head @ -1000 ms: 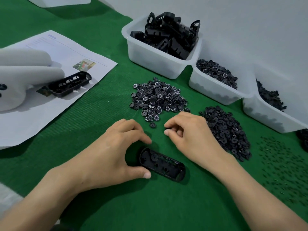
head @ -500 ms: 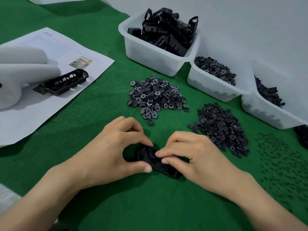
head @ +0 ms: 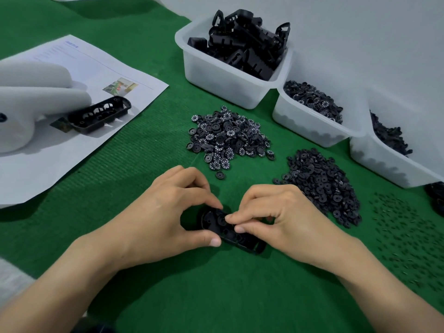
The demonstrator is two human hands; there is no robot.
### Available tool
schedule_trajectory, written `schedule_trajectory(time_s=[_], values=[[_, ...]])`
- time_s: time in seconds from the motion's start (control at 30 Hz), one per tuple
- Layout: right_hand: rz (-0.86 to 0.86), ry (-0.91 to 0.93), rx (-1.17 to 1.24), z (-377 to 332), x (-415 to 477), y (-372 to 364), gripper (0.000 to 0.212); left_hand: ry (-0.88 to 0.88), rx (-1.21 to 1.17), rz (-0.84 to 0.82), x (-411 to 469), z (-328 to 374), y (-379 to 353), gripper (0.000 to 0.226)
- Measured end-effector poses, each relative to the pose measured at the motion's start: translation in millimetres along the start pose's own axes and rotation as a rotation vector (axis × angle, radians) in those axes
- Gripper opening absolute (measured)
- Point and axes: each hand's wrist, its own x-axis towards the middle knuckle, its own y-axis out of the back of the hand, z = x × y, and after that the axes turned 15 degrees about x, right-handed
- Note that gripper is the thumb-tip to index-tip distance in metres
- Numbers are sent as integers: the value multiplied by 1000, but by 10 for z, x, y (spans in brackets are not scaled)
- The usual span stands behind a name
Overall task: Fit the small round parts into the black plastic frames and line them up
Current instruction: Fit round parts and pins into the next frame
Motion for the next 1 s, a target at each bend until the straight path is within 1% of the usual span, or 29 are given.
schedule_trajectory(time_s=[0.17, 0.47, 0.67, 0.77, 0.83, 0.9, 1.0], values=[[-36, -18, 46, 7, 20, 14, 14, 2, -9, 5, -4, -6, -3, 45], [-16, -23, 64, -4, 32, -12, 14, 6, -14, 8, -6, -7, 2, 42], [-51, -101, 130, 4, 12, 27, 17, 14, -11, 7, -8, -4, -7, 43], [-25, -109, 119, 0, 15, 14, 19, 12, -11, 12, -6, -8, -11, 41], [1, -145, 173, -3, 12, 38, 22, 6, -10, 10, -3, -12, -12, 43], [76, -186, 202, 31, 22, 71, 21, -1, -8, 9, -2, -17, -11, 45], [226, -230, 64, 118, 117, 48, 14, 2, -11, 7, -8, -23, -13, 46]])
